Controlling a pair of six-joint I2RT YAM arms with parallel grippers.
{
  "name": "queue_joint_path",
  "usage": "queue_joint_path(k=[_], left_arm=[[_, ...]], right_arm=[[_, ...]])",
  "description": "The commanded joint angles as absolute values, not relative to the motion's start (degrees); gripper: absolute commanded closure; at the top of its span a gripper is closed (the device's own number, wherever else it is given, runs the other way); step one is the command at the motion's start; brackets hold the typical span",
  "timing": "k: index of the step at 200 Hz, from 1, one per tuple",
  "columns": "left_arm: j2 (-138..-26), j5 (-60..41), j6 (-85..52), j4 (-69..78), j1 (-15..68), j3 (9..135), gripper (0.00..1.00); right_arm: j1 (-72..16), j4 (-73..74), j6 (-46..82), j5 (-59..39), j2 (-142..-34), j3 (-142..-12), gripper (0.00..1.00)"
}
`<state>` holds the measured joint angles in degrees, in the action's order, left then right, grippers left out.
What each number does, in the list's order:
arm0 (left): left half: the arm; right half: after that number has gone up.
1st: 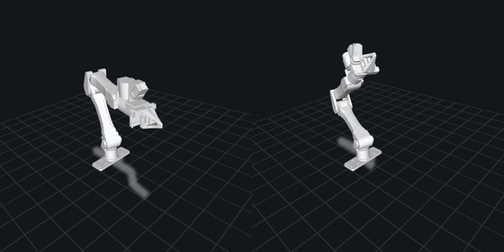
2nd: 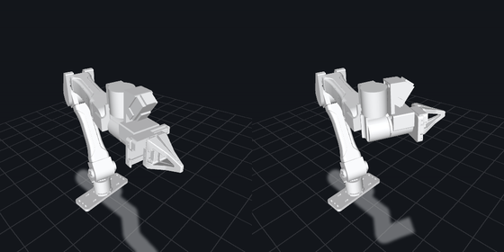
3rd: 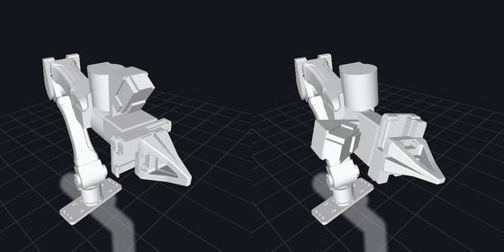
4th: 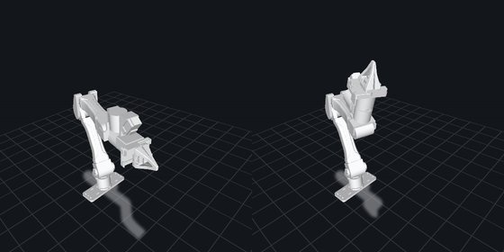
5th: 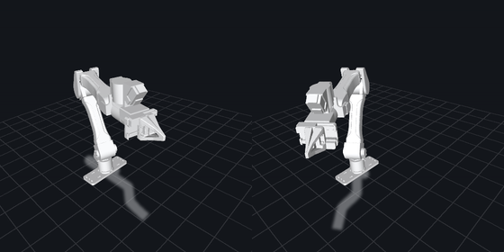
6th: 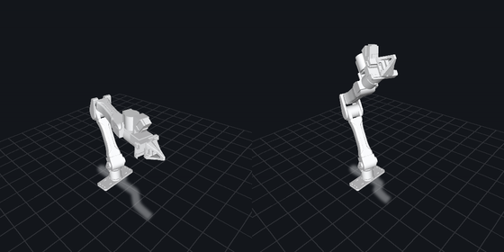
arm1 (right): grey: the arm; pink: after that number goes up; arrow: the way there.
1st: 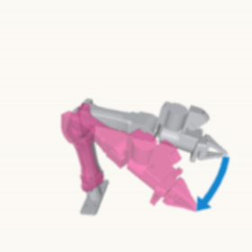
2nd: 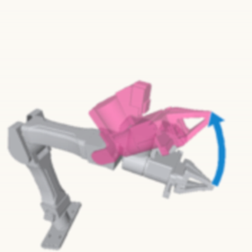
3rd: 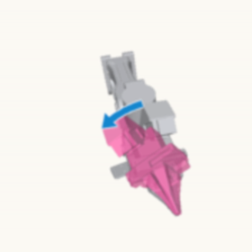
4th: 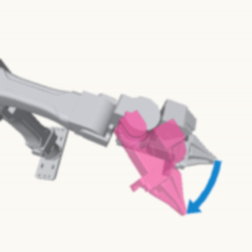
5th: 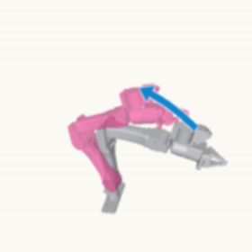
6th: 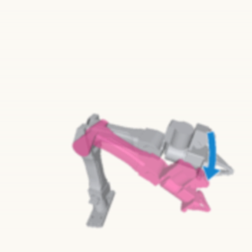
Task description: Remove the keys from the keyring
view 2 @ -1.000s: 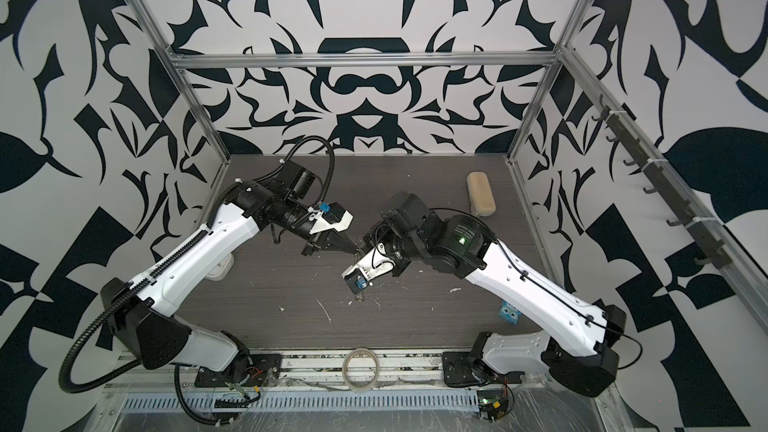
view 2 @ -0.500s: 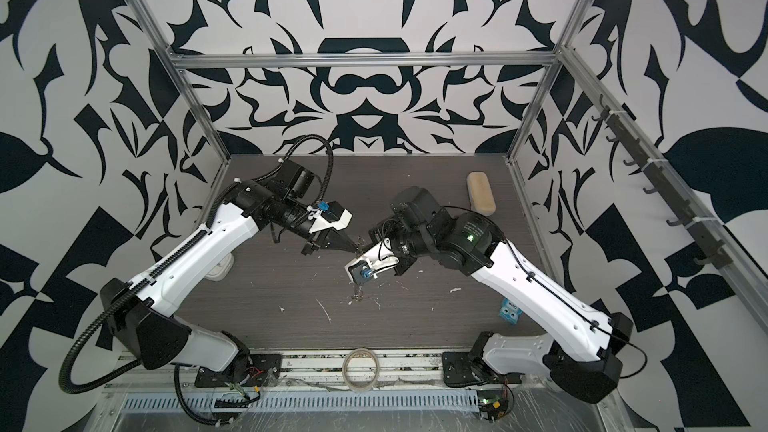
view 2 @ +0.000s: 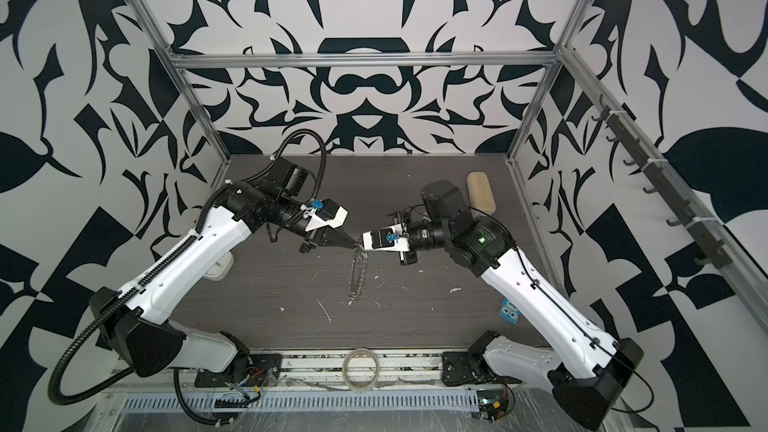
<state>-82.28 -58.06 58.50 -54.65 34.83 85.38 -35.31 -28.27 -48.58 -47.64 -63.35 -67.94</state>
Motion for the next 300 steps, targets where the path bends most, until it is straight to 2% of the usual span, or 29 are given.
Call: queue_joint_path(k=[1, 39, 82, 122, 151, 198, 228, 261, 300], left_arm=[[-81.0, -59.6, 58.6, -55.6, 35.1, 85.1, 1.00], [-80.2, -58.3, 58.1, -54.8, 34.9, 84.6, 1.00], [-80.0, -58.2, 57.7, -53.5, 34.7, 84.7, 1.00], [-79.4, -56.6, 56.5, -50.6, 34.4, 84.0, 1.00], [-77.2, -55.8, 55.3, -44.3, 33.9, 83.1, 1.00], [-75.3, -51.0, 54.2, -33.9, 32.8, 82.4, 1.00], [-74.1, -49.4, 51.2, -20.9, 32.3, 79.1, 1.00], [-75.3, -47.8, 48.4, -13.8, 32.2, 80.4, 1.00], [-74.8, -44.5, 41.0, 3.5, 32.5, 75.9, 1.00]], right_arm=[[-33.7, -9.0, -34.8, -58.0, -62.7, -64.8, 1.00], [-32.7, 3.2, -22.2, -63.0, -63.1, -60.2, 1.00], [-32.3, 13.8, -13.2, -63.5, -62.8, -55.3, 1.00], [-31.4, 33.7, 1.3, -65.6, -65.0, -50.0, 1.00], [-31.0, 57.5, 17.7, -63.9, -69.6, -45.8, 1.00], [-31.3, 74.4, 31.9, -57.5, -75.2, -46.3, 1.00], [-31.2, 78.2, 35.5, -53.2, -76.3, -46.8, 1.00], [-31.2, 74.0, 32.6, -48.6, -74.6, -46.2, 1.00], [-33.0, 70.0, 31.2, -42.7, -74.3, -45.9, 1.00]])
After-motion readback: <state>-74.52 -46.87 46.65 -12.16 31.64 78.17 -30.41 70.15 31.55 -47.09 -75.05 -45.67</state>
